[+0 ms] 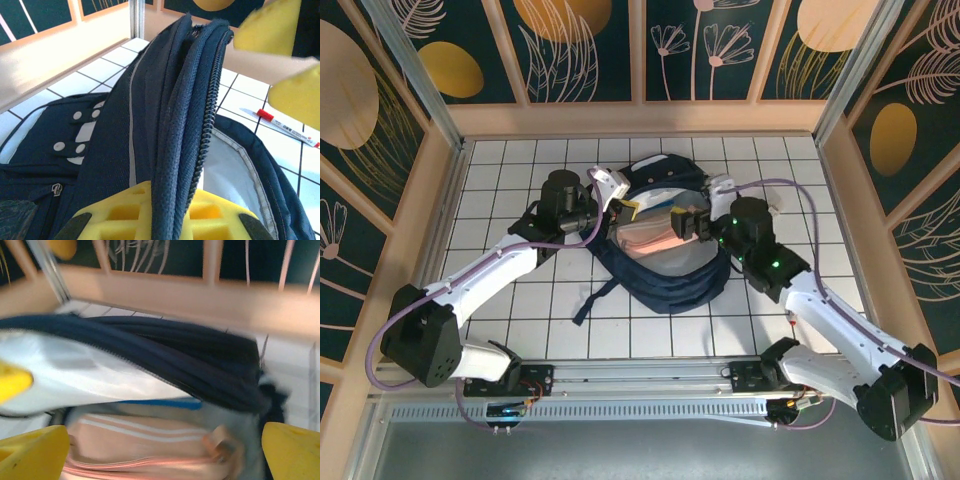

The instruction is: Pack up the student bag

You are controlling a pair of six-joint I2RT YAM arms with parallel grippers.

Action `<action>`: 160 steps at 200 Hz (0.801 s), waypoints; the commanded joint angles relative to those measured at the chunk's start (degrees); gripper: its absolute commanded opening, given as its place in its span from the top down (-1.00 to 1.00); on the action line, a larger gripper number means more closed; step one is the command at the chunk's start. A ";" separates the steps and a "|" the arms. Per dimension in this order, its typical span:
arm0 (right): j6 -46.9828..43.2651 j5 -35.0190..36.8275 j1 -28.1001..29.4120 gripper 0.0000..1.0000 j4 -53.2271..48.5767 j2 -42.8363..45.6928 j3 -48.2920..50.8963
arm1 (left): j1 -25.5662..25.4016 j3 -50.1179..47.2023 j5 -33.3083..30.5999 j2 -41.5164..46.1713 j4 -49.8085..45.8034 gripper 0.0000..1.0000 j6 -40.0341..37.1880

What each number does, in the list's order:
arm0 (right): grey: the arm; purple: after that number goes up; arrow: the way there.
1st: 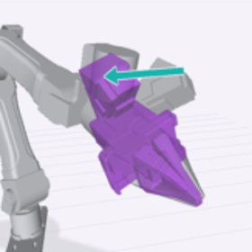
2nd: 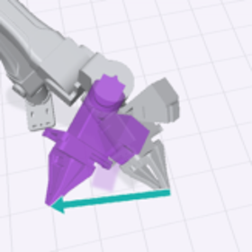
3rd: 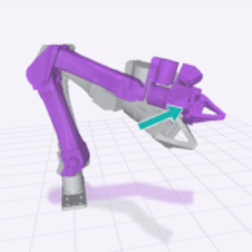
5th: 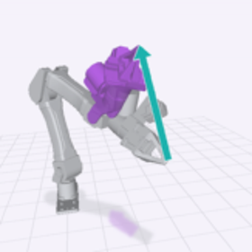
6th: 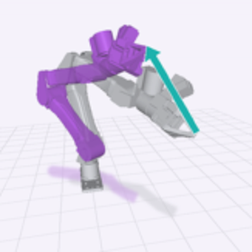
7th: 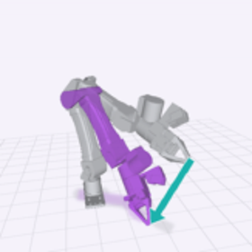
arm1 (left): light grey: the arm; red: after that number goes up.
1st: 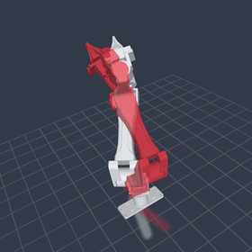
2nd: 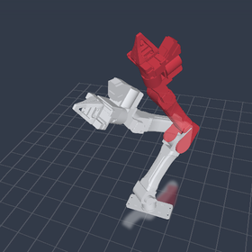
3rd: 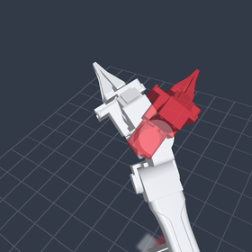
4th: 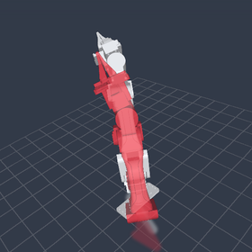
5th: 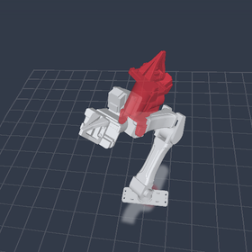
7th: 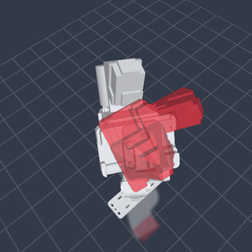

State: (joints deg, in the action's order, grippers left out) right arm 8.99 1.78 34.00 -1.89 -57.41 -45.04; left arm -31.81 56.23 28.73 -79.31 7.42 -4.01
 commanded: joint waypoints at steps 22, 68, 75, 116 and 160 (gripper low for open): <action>32.74 -16.42 -0.14 -0.19 -12.47 -4.26 1.84 | -0.04 1.44 3.86 2.46 6.64 1.00 0.97; 19.31 -14.44 -0.09 0.36 -16.82 -12.99 -3.54 | -0.09 2.04 3.98 1.54 6.67 1.00 1.56; 18.25 -14.51 0.18 0.37 -16.16 -14.07 -3.65 | -0.09 1.98 4.02 1.66 6.65 1.00 1.59; 15.57 -11.66 1.80 0.41 -10.36 -21.39 -3.73 | -0.05 2.12 3.19 1.97 6.16 1.00 1.20; 14.88 -8.89 3.50 0.38 -2.99 -30.24 -4.61 | -0.09 2.23 3.24 2.20 5.82 1.00 1.10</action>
State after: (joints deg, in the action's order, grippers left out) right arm 25.50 -10.09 36.56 -10.48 -84.12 -47.24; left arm -31.81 56.25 28.60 -79.26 7.42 -3.38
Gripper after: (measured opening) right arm 0.296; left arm 0.107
